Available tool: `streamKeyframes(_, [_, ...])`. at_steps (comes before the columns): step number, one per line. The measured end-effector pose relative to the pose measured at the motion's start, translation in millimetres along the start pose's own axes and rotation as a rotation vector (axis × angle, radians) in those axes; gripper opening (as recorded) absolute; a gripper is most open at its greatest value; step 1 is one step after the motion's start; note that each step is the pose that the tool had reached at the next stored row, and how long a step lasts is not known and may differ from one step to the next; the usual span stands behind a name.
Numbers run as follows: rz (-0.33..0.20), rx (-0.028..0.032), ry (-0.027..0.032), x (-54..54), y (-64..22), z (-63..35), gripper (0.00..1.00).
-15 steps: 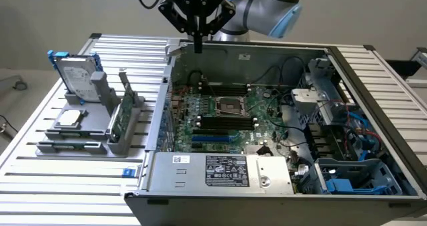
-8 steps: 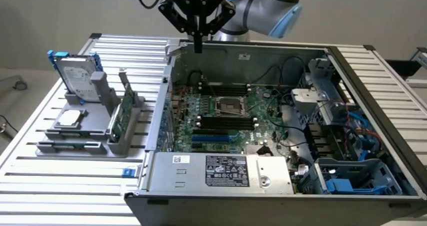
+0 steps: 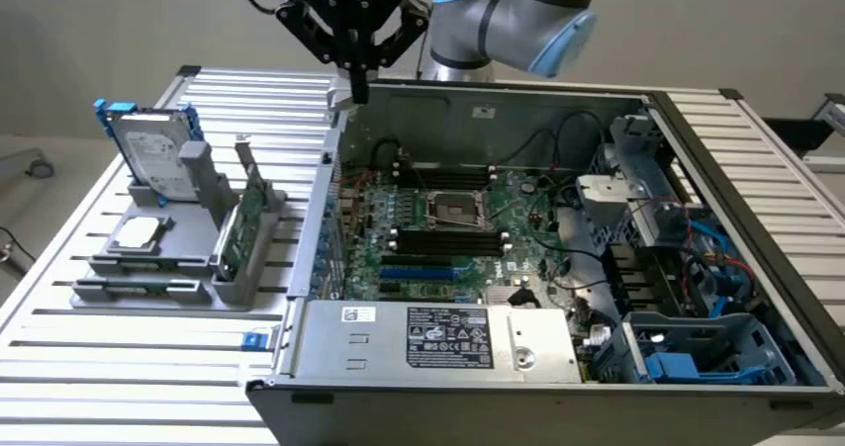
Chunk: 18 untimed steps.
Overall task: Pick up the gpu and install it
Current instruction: 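Reach for the gpu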
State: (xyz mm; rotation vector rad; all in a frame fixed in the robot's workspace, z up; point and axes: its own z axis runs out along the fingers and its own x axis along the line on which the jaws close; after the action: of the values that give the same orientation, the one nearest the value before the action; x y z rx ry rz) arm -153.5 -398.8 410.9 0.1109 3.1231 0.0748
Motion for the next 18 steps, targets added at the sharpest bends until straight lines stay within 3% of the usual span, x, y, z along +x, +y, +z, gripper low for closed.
streamKeyframes(7, [0.0,0.0002,0.0028,32.0,-2.4,2.2,0.11])
streamKeyframes(18, [0.0,0.0004,0.0027,81.7,-7.3,16.6,0.11])
